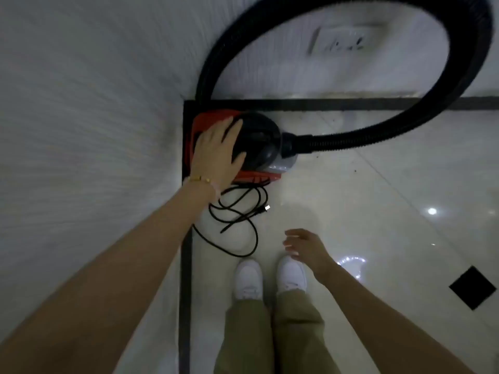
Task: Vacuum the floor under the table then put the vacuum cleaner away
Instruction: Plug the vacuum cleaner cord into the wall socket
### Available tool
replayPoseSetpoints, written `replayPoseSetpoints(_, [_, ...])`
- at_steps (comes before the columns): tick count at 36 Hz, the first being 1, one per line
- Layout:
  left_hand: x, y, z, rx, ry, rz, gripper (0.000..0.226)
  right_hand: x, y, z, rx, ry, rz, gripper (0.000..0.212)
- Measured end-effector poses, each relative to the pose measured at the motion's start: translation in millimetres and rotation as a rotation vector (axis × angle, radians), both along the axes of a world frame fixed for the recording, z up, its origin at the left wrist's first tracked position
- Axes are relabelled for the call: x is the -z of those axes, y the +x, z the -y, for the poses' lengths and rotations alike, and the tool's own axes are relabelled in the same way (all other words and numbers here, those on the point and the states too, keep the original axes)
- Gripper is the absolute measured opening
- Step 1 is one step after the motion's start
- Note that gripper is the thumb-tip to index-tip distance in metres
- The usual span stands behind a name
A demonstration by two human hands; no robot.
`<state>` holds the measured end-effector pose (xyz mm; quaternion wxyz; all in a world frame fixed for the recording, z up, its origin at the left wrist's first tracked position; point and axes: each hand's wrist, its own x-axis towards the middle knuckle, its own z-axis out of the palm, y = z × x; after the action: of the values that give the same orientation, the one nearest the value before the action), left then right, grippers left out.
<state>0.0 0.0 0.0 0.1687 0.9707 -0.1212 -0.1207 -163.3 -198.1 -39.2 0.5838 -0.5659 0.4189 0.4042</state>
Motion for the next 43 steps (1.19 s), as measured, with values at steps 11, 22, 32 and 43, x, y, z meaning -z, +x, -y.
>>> replayPoseSetpoints(11, [67.3, 31.4, 7.4, 0.067, 0.107, 0.186, 0.056, 99.1, 26.9, -38.9, 0.084, 0.021, -0.046, 0.033])
replayPoseSetpoints(22, [94.9, 30.7, 11.3, 0.02, 0.062, 0.535, 0.044, 171.5, 43.8, -70.6, 0.267, -0.063, -0.104, 0.025])
replayPoseSetpoints(32, [88.1, 28.7, 12.1, 0.027, 0.068, 0.496, 0.042, 173.6, 31.9, -61.0, 0.387, -0.133, -0.062, 0.023])
replayPoseSetpoints(43, [48.3, 29.9, 16.7, 0.029, 0.075, 0.03, 0.047, 62.0, 1.0, 13.0, 0.602, -0.097, 0.08, 0.017])
